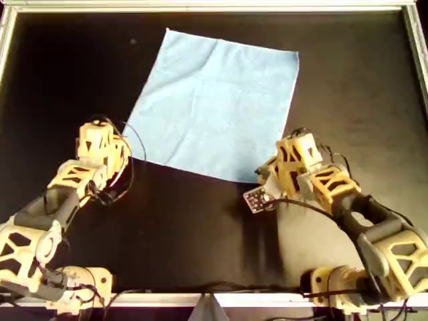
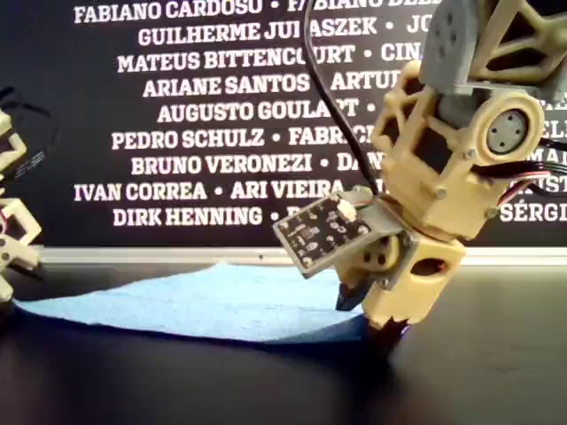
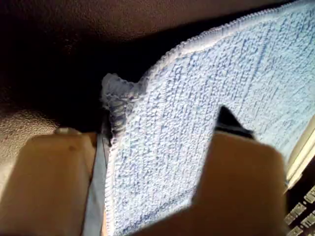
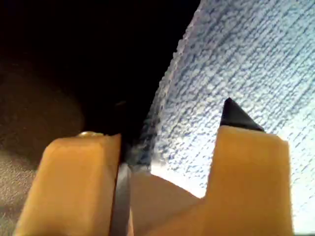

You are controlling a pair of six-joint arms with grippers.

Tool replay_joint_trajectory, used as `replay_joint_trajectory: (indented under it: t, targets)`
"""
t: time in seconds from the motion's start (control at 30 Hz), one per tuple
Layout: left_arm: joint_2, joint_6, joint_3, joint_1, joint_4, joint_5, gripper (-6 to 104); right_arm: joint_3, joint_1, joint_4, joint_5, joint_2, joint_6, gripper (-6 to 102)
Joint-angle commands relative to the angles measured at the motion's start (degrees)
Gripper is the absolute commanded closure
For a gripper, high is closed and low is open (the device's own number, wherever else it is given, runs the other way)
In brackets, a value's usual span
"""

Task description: Fold a cloth

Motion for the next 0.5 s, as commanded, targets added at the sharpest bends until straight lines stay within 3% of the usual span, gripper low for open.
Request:
replay_joint_trajectory:
  t: [0.0,0.47]
  targets:
    - [-0.1,0.2,-1.4,0.6,0.4,-0.3,35,-3.1,-0.4,-0.3,0.0,-0.2,-0.35,32]
    - [0.6,0.0,-1.5,0.0,0.4,0.9,62,-8.0,-0.4,-0.3,-1.0,-0.5,-0.26,87]
